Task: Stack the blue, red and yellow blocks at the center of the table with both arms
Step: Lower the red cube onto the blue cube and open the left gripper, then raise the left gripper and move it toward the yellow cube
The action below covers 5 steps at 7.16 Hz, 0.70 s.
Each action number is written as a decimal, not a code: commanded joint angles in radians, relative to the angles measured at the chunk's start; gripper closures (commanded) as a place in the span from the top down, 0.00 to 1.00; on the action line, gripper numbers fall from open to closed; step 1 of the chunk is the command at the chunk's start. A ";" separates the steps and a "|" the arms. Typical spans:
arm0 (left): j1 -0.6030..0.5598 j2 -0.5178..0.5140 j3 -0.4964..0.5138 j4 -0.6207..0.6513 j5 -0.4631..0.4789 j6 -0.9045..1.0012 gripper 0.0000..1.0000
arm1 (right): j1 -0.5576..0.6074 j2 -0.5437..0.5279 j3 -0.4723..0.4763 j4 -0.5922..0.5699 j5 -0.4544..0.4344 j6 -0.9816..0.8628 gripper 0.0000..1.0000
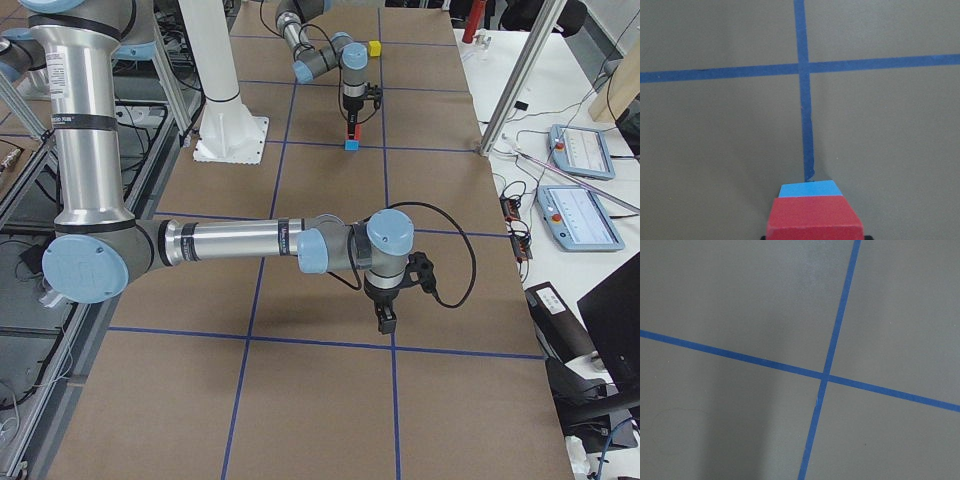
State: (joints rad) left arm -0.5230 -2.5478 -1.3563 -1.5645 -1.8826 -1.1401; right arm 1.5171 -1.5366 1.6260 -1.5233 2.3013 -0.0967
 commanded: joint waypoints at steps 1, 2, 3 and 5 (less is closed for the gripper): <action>-0.046 0.006 -0.035 0.015 -0.018 0.003 0.99 | 0.000 0.003 0.000 0.000 0.001 0.000 1.00; -0.120 0.039 -0.064 0.015 -0.124 0.014 0.99 | 0.000 0.003 0.000 0.000 0.001 0.000 1.00; -0.185 0.097 -0.114 0.015 -0.207 0.057 0.99 | 0.000 0.004 -0.002 -0.001 0.001 0.000 1.00; -0.282 0.330 -0.307 0.012 -0.227 0.245 0.99 | -0.002 0.006 -0.003 0.000 0.001 0.002 1.00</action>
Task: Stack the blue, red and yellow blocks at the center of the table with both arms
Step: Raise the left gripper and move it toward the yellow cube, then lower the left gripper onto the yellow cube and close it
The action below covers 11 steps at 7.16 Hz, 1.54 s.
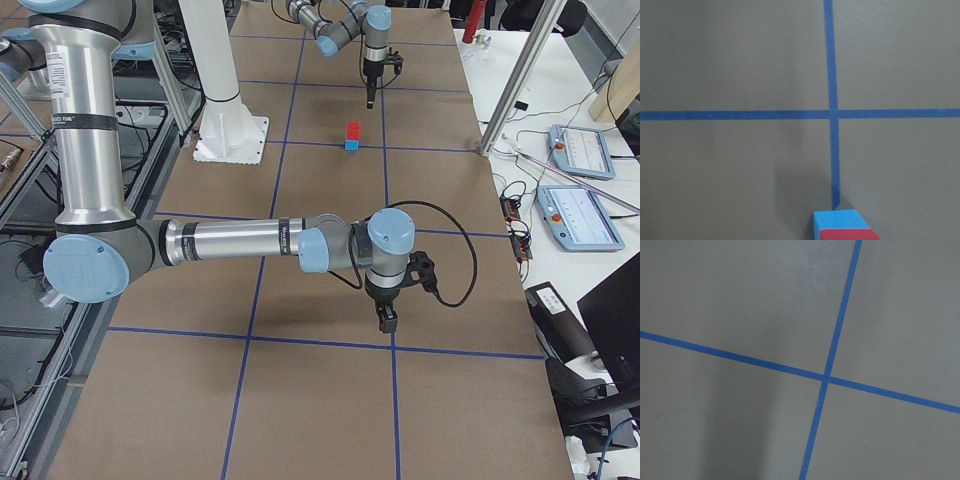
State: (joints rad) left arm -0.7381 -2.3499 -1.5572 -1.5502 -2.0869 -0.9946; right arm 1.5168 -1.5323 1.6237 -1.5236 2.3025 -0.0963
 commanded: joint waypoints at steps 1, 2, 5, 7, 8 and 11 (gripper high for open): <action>-0.131 0.253 -0.163 -0.013 -0.048 0.234 0.99 | 0.000 0.001 -0.001 -0.001 0.000 0.001 1.00; -0.217 0.338 -0.171 -0.013 -0.089 0.425 1.00 | 0.000 0.001 -0.001 -0.001 0.000 0.001 1.00; -0.416 0.567 -0.141 -0.042 -0.114 0.600 1.00 | -0.001 0.006 0.002 -0.001 0.002 0.006 1.00; -0.449 0.580 -0.039 -0.057 -0.116 0.610 1.00 | -0.001 0.008 0.002 -0.001 0.002 0.004 1.00; -0.452 0.606 -0.026 -0.079 -0.114 0.593 1.00 | -0.001 0.008 0.002 0.000 0.000 0.004 1.00; -0.446 0.656 0.165 -0.464 -0.114 0.367 1.00 | -0.001 0.008 0.005 0.000 0.000 0.004 1.00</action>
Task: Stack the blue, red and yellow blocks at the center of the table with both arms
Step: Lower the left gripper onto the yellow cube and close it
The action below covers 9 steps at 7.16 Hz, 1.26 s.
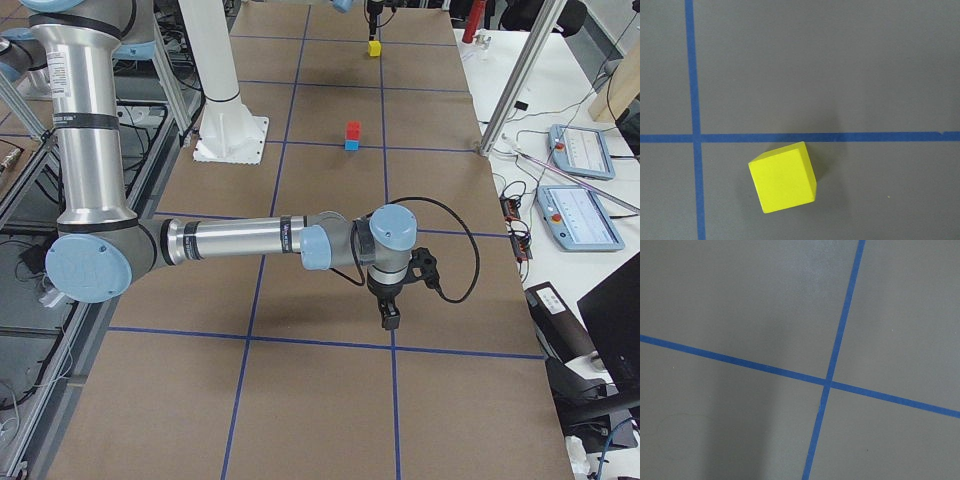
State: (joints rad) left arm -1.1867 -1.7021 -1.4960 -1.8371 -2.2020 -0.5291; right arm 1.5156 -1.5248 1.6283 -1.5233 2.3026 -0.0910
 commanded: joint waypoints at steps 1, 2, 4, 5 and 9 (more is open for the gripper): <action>0.006 0.000 0.143 -0.274 0.001 -0.194 1.00 | 0.000 0.000 0.001 0.000 0.000 -0.001 1.00; 0.007 -0.001 0.149 -0.284 0.001 -0.240 1.00 | 0.000 0.000 0.001 0.000 0.000 -0.001 1.00; 0.009 -0.004 0.155 -0.286 0.004 -0.276 1.00 | 0.000 0.002 0.001 0.000 0.000 -0.001 1.00; 0.007 -0.004 0.154 -0.287 0.004 -0.285 1.00 | 0.000 0.000 0.001 0.000 0.000 -0.001 1.00; 0.025 -0.008 0.183 -0.316 0.008 -0.287 0.99 | 0.000 0.000 0.001 0.000 -0.002 -0.001 1.00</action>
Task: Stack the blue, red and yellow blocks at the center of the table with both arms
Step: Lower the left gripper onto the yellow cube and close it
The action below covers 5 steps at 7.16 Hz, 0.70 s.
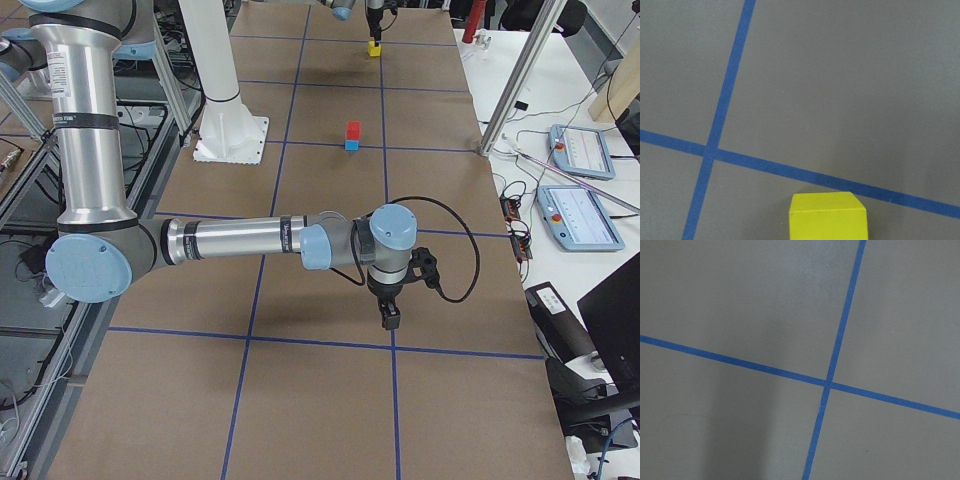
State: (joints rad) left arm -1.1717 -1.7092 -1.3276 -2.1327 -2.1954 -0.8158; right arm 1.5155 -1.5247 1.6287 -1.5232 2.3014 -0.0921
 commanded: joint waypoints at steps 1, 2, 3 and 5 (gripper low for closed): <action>0.018 -0.001 0.021 -0.032 0.002 0.000 1.00 | 0.000 0.000 0.000 0.000 0.000 0.000 1.00; 0.018 -0.001 0.019 -0.032 0.002 -0.002 0.99 | 0.000 0.000 0.000 0.000 0.000 0.000 1.00; 0.029 -0.001 0.021 -0.042 0.003 -0.002 0.97 | 0.000 0.000 0.000 0.002 0.000 0.000 1.00; 0.038 -0.001 0.034 -0.081 0.003 0.001 0.32 | 0.000 0.001 0.000 0.002 0.000 0.000 1.00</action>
State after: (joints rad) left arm -1.1407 -1.7104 -1.2986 -2.1972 -2.1923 -0.8163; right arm 1.5156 -1.5246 1.6291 -1.5226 2.3010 -0.0920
